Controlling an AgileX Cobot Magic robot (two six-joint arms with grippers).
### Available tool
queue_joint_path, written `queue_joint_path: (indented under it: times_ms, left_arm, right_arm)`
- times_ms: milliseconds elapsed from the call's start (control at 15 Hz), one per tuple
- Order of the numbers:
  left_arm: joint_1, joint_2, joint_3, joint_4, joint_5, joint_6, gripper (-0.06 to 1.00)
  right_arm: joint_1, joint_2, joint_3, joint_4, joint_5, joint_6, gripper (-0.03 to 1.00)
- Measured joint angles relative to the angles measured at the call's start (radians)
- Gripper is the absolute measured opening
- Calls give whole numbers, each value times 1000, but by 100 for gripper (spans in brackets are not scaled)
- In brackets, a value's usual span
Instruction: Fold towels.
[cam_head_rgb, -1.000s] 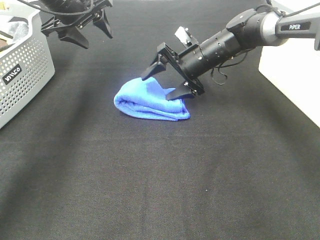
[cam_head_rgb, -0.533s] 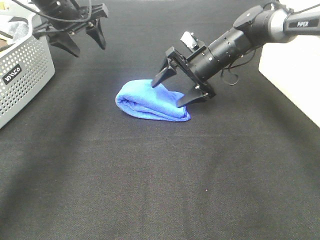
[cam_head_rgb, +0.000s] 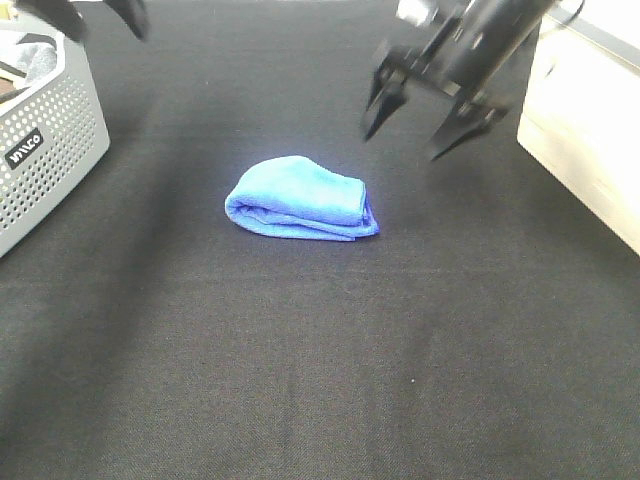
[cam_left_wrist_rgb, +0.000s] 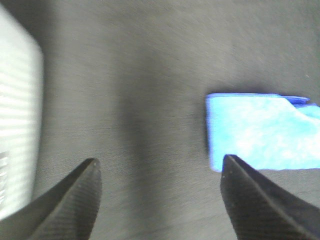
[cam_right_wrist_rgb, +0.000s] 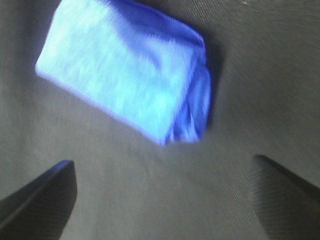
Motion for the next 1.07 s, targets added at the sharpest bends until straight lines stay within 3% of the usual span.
queue_joint_path:
  times_ms: [200, 467, 1067]
  left_arm:
    - [0, -208, 203, 29, 0, 24, 65]
    - [0, -552, 560, 29, 3, 28, 65]
    - [0, -1517, 1266, 32, 7, 106, 65]
  right_arm:
    - [0, -127, 15, -71, 11, 13, 87]
    - [0, -388, 231, -156, 12, 22, 87]
    - [0, -1203, 1112, -249, -48, 28, 87]
